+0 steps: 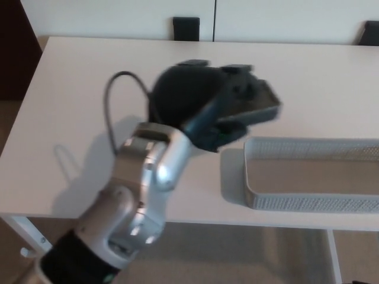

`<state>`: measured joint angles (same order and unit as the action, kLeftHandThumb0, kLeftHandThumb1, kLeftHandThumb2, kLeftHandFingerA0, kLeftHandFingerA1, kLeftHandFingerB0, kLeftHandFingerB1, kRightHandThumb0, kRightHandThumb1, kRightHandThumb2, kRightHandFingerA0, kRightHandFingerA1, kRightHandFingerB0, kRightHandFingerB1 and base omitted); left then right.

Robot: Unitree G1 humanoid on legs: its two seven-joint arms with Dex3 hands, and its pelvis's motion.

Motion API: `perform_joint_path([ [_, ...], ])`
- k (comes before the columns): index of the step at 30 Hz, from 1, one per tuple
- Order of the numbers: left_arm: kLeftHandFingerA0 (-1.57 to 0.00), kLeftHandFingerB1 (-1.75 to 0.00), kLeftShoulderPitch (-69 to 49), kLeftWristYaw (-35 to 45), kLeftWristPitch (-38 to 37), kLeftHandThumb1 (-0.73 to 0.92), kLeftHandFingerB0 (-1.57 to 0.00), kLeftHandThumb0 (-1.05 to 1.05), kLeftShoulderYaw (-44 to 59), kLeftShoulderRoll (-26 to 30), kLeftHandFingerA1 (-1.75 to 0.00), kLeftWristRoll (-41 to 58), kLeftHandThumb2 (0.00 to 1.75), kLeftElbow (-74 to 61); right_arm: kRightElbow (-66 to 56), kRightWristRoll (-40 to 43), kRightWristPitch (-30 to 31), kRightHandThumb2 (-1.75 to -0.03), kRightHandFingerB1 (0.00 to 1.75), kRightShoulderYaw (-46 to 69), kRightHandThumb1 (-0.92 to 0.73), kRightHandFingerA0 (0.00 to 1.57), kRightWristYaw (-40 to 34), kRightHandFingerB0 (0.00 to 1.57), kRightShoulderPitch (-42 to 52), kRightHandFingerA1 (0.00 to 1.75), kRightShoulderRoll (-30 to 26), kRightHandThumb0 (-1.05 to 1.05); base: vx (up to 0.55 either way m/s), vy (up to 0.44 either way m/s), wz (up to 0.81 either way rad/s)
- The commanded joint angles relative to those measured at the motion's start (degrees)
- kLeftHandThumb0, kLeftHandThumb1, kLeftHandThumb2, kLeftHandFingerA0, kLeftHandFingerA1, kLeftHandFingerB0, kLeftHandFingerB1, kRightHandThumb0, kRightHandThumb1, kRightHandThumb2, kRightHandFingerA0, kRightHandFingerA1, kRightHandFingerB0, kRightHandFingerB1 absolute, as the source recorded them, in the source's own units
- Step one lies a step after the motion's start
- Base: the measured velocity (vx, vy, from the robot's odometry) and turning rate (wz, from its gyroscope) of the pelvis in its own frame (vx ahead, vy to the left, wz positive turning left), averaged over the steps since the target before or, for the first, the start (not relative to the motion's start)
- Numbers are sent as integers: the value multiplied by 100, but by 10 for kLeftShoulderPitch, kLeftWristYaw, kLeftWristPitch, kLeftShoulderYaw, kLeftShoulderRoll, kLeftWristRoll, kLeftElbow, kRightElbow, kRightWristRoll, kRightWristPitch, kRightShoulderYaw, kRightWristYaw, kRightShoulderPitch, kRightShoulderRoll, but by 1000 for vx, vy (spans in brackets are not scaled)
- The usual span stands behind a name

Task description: The robot walks towards a desk on which an eraser is kept on the left hand side and a container is kept on the right hand side. The robot picks up the eraser using its left hand and places it in the container.

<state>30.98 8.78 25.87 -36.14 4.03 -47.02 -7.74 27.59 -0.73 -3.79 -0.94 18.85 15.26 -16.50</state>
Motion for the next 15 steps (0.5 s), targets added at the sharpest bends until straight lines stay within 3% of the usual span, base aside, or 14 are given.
perform_joint_path([
  [1,-83,-72,26,17,-14,78,-76,-36,-37,-39,-152,-13,67,36,0,-4,5,-56,42,1,-56,64,-5,55,5,47,-1,-39,0,0,0],
  [2,-84,-81,28,18,-14,81,-75,-41,-43,-46,-158,-13,70,43,-3,-4,7,-57,42,0,-57,63,-5,56,7,47,0,-39,0,0,0],
  [3,-84,-70,34,28,-8,84,-75,-47,-54,-52,-159,-19,71,51,-4,-4,5,-56,42,0,-57,62,-4,56,8,47,0,-38,0,0,0],
  [4,-84,-70,41,36,-3,84,-75,-47,-63,-55,-159,-27,71,56,-1,-3,1,-56,42,0,-57,62,-2,56,7,47,0,-38,0,0,0],
  [6,-97,-67,49,17,-11,83,-81,-48,-84,-67,-148,-41,69,80,-4,-6,5,-56,43,-2,-57,62,-6,57,7,47,1,-38,0,0,0],
  [7,-95,-57,50,9,-13,85,-78,-45,-89,-74,-140,-43,68,90,-3,-5,7,-56,44,-2,-57,62,-6,57,4,48,3,-37,0,0,0],
  [9,-96,-55,53,-2,-14,85,-77,-43,-98,-91,-136,-43,65,112,-1,-3,7,-56,44,-2,-57,62,-5,57,1,49,5,-36,0,0,0],
  [11,-94,-60,57,-15,-16,81,-76,-41,-108,-101,-152,-52,69,136,-2,-5,11,-57,45,-5,-57,65,-7,58,-4,50,7,-36,0,0,0],
  [13,-96,-54,60,-19,-20,78,-74,-42,-110,-111,-148,-47,66,161,-8,-10,9,-57,44,-9,-58,64,-8,57,-2,49,5,-36,0,0,0],
  [15,-98,-54,67,-16,-21,89,-76,-45,-117,-116,-144,-52,66,190,-5,-8,10,-57,44,-9,-57,65,-5,58,-2,49,6,-35,0,0,0],
])
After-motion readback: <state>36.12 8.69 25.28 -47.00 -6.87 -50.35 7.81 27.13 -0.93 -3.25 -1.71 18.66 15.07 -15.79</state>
